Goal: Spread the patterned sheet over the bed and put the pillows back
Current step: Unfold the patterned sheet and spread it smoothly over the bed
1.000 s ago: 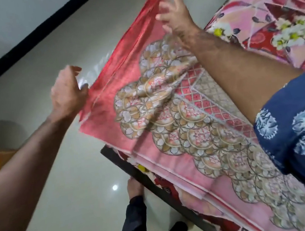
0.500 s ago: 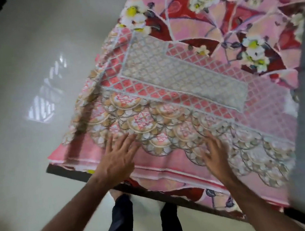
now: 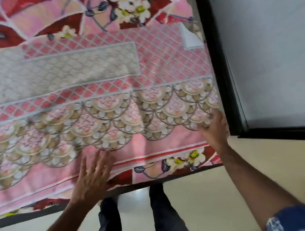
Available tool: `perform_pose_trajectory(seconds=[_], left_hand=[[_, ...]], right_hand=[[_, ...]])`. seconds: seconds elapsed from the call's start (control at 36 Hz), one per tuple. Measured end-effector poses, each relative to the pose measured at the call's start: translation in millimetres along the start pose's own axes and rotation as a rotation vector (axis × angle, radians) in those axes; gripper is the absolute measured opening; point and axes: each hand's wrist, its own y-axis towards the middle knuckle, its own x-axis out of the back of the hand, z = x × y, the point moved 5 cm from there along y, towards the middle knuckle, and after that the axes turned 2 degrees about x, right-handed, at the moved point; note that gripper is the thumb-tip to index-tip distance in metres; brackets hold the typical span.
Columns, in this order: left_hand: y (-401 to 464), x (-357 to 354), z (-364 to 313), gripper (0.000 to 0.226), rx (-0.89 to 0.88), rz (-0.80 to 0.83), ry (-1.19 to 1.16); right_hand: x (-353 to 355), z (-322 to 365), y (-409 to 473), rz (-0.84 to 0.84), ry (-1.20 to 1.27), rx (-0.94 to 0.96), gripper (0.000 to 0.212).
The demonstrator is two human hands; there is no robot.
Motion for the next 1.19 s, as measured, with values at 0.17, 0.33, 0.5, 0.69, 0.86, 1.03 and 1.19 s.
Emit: perform_pose_trajectory(seconds=[0.17, 0.33, 0.5, 0.69, 0.86, 1.03, 1.19], left_hand=[[64, 32, -44, 0.12, 0.014, -0.025, 0.009], [90, 47, -60, 0.127, 0.103, 0.058, -0.018], [89, 48, -59, 0.125, 0.097, 0.115, 0.007], [90, 47, -53, 0.109, 0.083, 0.077, -0.006], [88, 49, -47, 0.113, 0.064, 0.03, -0.133], [74, 54, -33, 0.109, 0.051, -0.048, -0.225], [71, 45, -31, 0.107, -0.024, -0.09, -0.262]], right_hand=[[1, -70, 57, 0.09, 0.394, -0.142, 0.091], [38, -47, 48, 0.006, 0.431, -0.048, 0.036], [48, -34, 42, -0.034, 0.395, 0.154, 0.022], [56, -23, 32, -0.155, 0.276, 0.376, 0.023], [45, -25, 25, 0.102, 0.437, 0.025, 0.041], [44, -25, 17, 0.292, 0.456, -0.079, 0.007], [72, -35, 19, 0.304, 0.594, -0.118, 0.008]])
